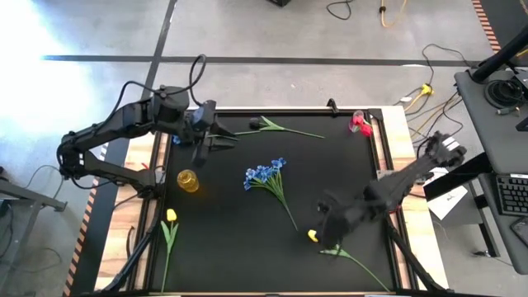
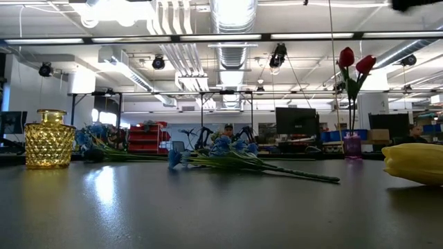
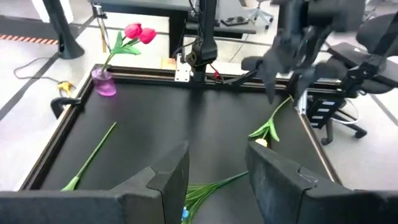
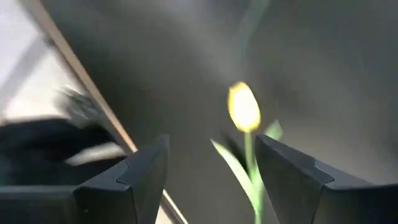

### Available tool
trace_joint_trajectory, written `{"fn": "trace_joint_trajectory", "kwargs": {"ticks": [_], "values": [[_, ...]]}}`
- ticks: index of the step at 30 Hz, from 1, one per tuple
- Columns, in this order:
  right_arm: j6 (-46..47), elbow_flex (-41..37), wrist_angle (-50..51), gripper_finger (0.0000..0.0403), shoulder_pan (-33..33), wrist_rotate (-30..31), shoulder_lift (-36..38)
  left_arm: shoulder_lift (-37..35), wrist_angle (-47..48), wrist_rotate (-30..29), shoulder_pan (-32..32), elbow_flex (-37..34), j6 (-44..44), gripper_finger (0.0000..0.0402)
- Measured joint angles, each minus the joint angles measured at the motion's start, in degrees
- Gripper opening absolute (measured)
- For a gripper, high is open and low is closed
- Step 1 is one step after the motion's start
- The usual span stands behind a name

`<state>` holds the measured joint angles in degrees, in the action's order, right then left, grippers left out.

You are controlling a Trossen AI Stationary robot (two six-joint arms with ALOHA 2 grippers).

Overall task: Sort flowers into vase by color
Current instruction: Put the right yellow flower into the purple vase

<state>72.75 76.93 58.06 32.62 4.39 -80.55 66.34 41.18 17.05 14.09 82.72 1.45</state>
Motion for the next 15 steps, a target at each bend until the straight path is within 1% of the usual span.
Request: {"fn": "trace_joint_trajectory", "kwargs": {"ticks": [4,6,8,15], "values": [[5.99,-1.04,3.89,0.0227,4.31,-3.81,-6.53,-0.8,0.63,4.25,-0.29,0.0,1.02,0.0146],[6.99,-1.63,3.81,0.0225,4.81,-7.08,-9.69,-0.98,0.88,5.94,-0.63,0.0,1.19,0.0146],[6.8,-1.71,3.57,0.0222,4.6,-8.83,-12.61,-1.2,1.05,6.47,-1.05,0.0,1.22,0.0146],[3.88,-1.69,1.29,0.0197,3.14,-9.39,-20.6,-1.42,1.36,6.52,-1.56,0.0,1.51,0.0146]]}}
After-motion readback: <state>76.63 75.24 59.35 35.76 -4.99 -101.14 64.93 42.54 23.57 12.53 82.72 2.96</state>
